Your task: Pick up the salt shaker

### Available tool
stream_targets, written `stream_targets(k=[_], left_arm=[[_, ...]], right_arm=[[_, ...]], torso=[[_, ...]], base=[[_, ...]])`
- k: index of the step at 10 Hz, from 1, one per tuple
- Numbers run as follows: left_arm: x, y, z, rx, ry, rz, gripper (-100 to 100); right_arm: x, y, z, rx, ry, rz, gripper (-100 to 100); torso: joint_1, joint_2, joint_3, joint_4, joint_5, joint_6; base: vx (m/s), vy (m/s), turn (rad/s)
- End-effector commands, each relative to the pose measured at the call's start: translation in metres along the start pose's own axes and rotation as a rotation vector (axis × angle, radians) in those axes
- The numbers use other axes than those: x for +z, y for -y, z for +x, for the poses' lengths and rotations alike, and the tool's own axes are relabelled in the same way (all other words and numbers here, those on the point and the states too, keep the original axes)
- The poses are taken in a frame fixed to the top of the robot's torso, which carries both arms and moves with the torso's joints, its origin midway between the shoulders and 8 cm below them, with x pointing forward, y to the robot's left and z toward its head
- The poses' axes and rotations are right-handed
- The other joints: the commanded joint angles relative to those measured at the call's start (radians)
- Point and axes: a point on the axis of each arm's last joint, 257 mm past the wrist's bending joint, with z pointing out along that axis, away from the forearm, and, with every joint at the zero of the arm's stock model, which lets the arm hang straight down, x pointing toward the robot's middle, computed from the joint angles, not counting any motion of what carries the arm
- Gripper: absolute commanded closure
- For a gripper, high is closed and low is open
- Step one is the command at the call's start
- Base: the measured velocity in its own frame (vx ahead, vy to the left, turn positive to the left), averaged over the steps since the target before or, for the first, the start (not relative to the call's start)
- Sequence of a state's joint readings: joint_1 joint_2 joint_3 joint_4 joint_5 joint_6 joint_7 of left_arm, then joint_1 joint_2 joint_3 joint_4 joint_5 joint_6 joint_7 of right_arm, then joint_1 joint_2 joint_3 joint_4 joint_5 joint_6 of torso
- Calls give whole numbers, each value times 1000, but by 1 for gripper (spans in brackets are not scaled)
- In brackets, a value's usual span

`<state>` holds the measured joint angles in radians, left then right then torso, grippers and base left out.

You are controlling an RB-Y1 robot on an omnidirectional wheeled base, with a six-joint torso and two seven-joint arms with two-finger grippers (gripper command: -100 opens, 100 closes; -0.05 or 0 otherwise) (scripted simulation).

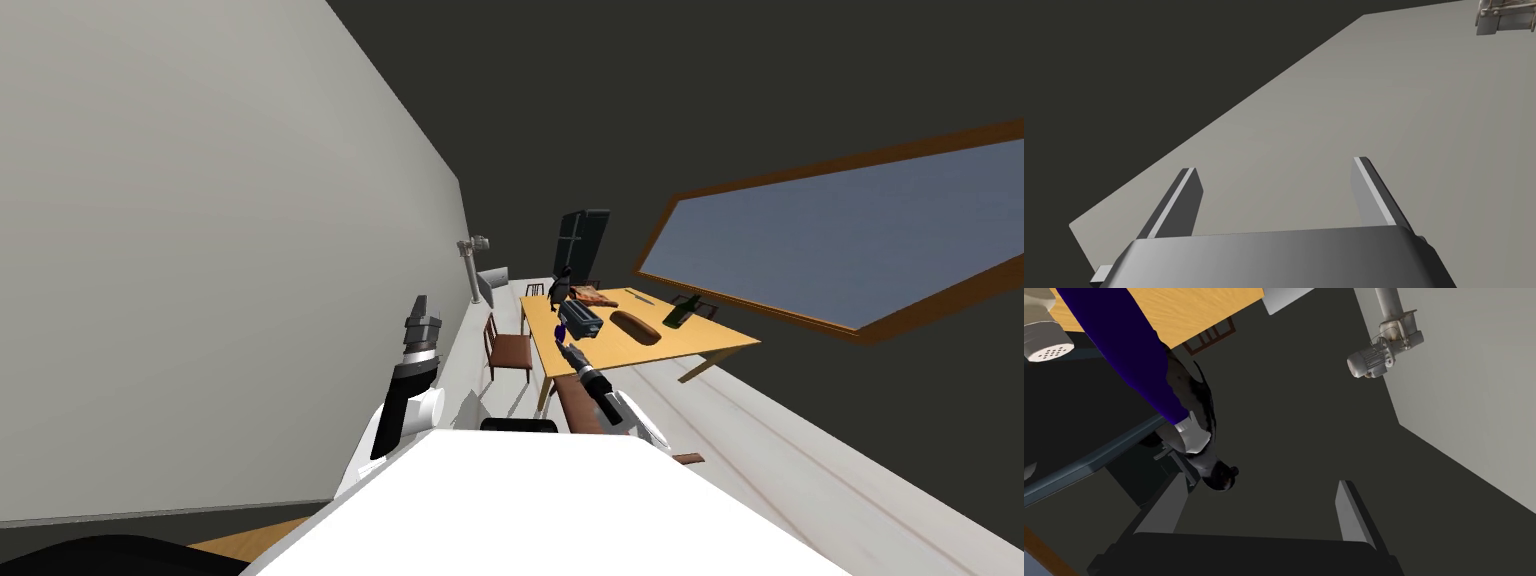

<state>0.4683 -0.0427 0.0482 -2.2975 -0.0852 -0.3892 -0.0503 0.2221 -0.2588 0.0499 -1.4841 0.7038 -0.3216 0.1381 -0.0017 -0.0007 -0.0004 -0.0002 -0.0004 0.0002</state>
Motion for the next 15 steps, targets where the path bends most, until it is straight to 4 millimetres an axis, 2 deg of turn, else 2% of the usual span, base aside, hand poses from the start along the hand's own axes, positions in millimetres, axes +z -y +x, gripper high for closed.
stream_targets(k=[1,4,5,6,7,10,11,15], left_arm=[[0,0,0,0,0,0,0],[0,0,0,0,0,0,0],[0,0,0,0,0,0,0],[0,0,0,0,0,0,0],[0,0,0,0,0,0,0],[0,0,0,0,0,0,0],[0,0,0,0,0,0,0],[0,0,0,0,0,0,0]], right_arm=[[2,16,15,-50,-44,35,-100],[4,44,36,-135,-114,90,-100],[3,46,39,-134,-120,95,-100],[3,61,49,-174,-154,122,-100],[3,61,49,-174,-154,122,-100],[2,87,61,-253,-211,169,-100],[0,90,64,-251,-217,174,-100],[-8,130,78,-352,-299,244,-100]], torso=[[0,0,0,0,0,0],[-1,0,0,0,0,0],[-1,0,0,0,0,0],[0,0,0,0,0,0],[0,0,0,0,0,0],[0,1,0,0,0,0],[0,1,0,0,0,0],[0,1,1,0,0,0]], base=[[7,-32,70],[9,-41,82],[6,-28,48],[2,-28,79],[4,-25,49],[1,-28,75],[-1,-28,57],[-9,-32,103]])
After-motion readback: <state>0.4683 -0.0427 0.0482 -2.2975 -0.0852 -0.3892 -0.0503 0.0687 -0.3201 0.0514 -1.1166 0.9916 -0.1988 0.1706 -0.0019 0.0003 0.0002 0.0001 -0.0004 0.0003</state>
